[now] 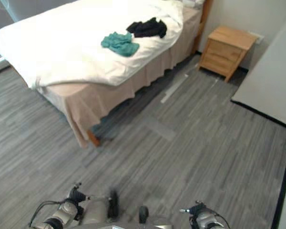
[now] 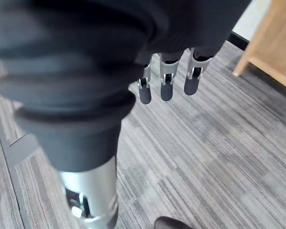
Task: Tidy up the quilt and then pick up the clothes from the bed and put them into the laundry hamper.
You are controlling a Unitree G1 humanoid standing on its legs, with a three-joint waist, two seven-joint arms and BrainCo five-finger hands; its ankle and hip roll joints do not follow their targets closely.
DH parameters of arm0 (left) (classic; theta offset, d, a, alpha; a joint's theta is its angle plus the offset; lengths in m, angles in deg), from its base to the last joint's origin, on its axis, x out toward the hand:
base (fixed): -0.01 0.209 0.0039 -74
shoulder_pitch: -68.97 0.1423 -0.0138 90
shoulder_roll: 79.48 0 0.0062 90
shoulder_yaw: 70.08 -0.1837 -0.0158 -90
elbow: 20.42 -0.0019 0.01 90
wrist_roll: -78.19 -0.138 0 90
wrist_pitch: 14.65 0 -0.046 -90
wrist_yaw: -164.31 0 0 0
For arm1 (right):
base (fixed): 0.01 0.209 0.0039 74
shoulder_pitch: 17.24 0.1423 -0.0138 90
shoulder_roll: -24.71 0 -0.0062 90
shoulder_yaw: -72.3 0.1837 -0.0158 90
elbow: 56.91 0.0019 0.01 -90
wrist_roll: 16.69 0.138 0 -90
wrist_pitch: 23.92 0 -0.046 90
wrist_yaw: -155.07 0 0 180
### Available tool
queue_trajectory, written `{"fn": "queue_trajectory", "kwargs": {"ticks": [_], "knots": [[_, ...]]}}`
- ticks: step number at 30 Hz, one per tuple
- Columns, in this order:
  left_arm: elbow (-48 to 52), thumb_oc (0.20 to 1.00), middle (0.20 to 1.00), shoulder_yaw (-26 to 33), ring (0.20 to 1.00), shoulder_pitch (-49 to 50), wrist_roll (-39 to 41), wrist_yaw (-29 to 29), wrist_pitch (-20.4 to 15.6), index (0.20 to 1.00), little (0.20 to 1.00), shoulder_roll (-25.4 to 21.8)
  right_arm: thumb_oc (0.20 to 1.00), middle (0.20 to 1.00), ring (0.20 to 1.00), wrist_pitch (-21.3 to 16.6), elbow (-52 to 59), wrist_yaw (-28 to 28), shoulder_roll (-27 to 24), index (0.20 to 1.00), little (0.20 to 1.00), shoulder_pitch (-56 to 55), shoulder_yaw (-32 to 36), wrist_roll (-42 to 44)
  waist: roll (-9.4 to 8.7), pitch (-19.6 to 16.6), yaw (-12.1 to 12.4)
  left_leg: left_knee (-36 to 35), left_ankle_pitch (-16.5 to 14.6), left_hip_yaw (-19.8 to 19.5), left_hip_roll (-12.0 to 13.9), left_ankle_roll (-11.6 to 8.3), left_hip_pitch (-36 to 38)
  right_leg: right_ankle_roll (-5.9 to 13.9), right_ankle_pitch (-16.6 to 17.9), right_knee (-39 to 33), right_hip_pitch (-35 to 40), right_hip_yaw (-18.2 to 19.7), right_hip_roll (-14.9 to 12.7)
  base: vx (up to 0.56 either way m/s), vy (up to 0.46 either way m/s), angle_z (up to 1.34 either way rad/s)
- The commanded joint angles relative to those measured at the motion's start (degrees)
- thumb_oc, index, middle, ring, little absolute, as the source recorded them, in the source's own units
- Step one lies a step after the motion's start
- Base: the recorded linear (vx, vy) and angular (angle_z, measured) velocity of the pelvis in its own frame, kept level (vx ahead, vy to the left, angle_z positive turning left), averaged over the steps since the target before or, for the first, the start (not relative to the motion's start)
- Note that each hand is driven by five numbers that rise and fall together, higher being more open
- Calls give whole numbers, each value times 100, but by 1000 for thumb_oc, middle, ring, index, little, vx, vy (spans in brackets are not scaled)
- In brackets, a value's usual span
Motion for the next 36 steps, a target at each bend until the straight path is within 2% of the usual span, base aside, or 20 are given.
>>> {"fn": "queue_trajectory", "kwargs": {"ticks": [1,2,3,4,6,7,9,11,12,13,15,17,19,21,24,28,31,33,34,36], "knots": [[-172,1000,1000,-165,1000,-30,-13,70,14,1000,1000,47,1000,1000,1000,-93,200,128,-93,1000,1000,-338,87,9,48,97,22,251,26,716,133,11,528,564,-875,159,225,290,-197,633,95,-12],[-211,1000,1000,-112,1000,43,-36,49,37,1000,1000,50,1000,1000,1000,-93,190,122,-70,1000,1000,-328,82,-46,33,0,14,113,-133,866,105,49,717,606,-1009,273,309,213,-177,569,47,-45],[-254,1000,1000,-56,1000,121,-39,48,50,1000,1000,51,1000,1000,1000,-108,192,123,0,1000,1000,-384,48,-97,4,-23,47,16,-91,1001,101,191,873,625,-1035,494,341,180,-129,580,22,-63],[-289,1000,1000,12,1000,179,-1,58,58,1000,1000,41,1000,1000,1000,-116,191,106,63,1000,1000,-385,7,-155,-70,-76,112,20,-146,930,1,308,945,730,-922,975,264,146,-127,493,8,-49],[-463,1000,1000,117,1000,237,-57,34,113,1000,1000,14,1000,1000,1000,-98,180,54,201,1000,1000,-447,-15,-316,-149,-97,119,-135,-296,905,-101,457,1244,1407,-407,2331,-177,-148,-237,428,46,12],[-511,1000,1000,136,1000,258,-101,24,145,1000,1000,-33,1000,1000,1000,-108,230,39,218,1000,1000,-451,-4,-290,-165,-72,55,-201,-336,870,-129,499,1432,1638,14,2930,-460,-101,-313,370,55,35],[-526,1000,1000,129,1000,244,-133,6,165,1000,1000,-88,1000,1000,1000,-109,308,47,259,1000,1000,-396,31,-246,-30,15,-39,-374,-436,662,-10,513,1817,1592,42,3837,-1163,-172,-469,413,36,49],[-530,1000,1000,78,1000,201,-182,-17,162,1000,1000,-154,1000,1000,1000,-99,287,50,291,1000,1000,-407,28,-263,2,64,-109,-426,-554,411,50,424,2072,1295,-354,3250,-1391,-408,-758,459,-50,79],[-526,1000,1000,43,1000,182,-211,-29,157,1000,1000,-186,1000,1000,1000,-87,286,46,282,1000,1000,-412,-4,-282,14,86,-151,-432,-623,281,52,370,2167,1164,-525,2767,-1400,-451,-813,442,-118,115],[-540,1000,1000,14,1000,181,-245,-36,158,1000,1000,-205,1000,1000,1000,-79,283,40,273,1000,1000,-424,-24,-291,4,80,-201,-434,-684,161,40,323,2234,1095,-507,2235,-1404,-364,-793,437,-164,123],[-546,1000,1000,-32,1000,109,-299,-43,137,1000,1000,-244,1000,1000,1000,-55,247,18,198,1000,1000,-432,-3,-222,-53,86,-362,-400,-836,-170,-7,226,2387,1155,-262,999,-1502,305,-752,402,-224,155],[-554,1000,1000,-88,1000,21,-358,-34,135,1000,1000,-273,1000,1000,1000,-25,172,-18,187,1000,1000,-465,86,-115,-61,69,-461,-352,-947,-491,42,154,2438,1322,22,654,-1748,1139,-808,313,-262,159],[-586,1000,1000,-90,1000,40,-385,-48,122,1000,1000,-315,1000,1000,1000,8,68,-60,194,1000,1000,-516,107,-108,-79,27,-473,-334,-1048,-646,109,106,2593,1372,113,753,-1850,1387,-805,296,-288,124],[-579,1000,1000,-65,1000,32,-351,-37,100,1000,1000,-359,1000,1000,1000,12,31,-64,209,1000,1000,-538,112,-133,-100,1,-465,-281,-1122,-712,135,72,2644,1340,103,750,-1776,1274,-878,211,-281,70],[-392,1000,1000,63,1000,76,7,42,31,1000,1000,-444,1000,1000,1000,-4,-87,-69,121,1000,1000,-592,81,-202,-42,-58,-429,186,-1179,-1050,328,-60,2426,1164,15,612,-1436,803,-881,163,-321,90],[409,1000,1000,113,1000,-123,283,299,-118,1000,1000,-727,1000,1000,1000,-76,35,58,-52,1000,1000,-651,224,-35,6,60,-459,321,-834,-601,511,-143,1941,1045,-151,532,-1161,271,-990,11,-109,86],[1617,1000,1000,311,1000,-32,263,644,-342,1000,1000,-1152,1000,1000,1000,-193,197,175,-92,1000,1000,-817,386,28,99,50,-486,-64,-634,-431,590,-230,1982,1047,-204,578,-1170,105,-962,22,-8,46],[1909,1000,1000,419,1000,31,312,753,-391,1000,1000,-1261,1000,1000,1000,-232,270,201,-78,1000,1000,-916,397,-7,113,33,-519,-162,-575,-399,614,-263,2008,1062,-210,577,-1164,47,-964,53,2,6],[2469,1000,1000,749,1000,155,399,998,-502,1000,1000,-1466,1000,1000,1000,-297,409,227,-34,1000,1000,-1163,405,-111,149,-9,-543,-351,-511,-299,639,-307,2099,1090,-203,545,-1138,1,-976,84,9,-1],[2678,1000,1000,939,1000,142,466,1168,-565,1000,1000,-1570,1000,1000,1000,-303,443,208,-5,1000,1000,-1221,343,-179,160,-21,-565,-393,-511,-275,641,-328,2142,1102,-204,544,-1136,1,-979,60,10,0]]}}
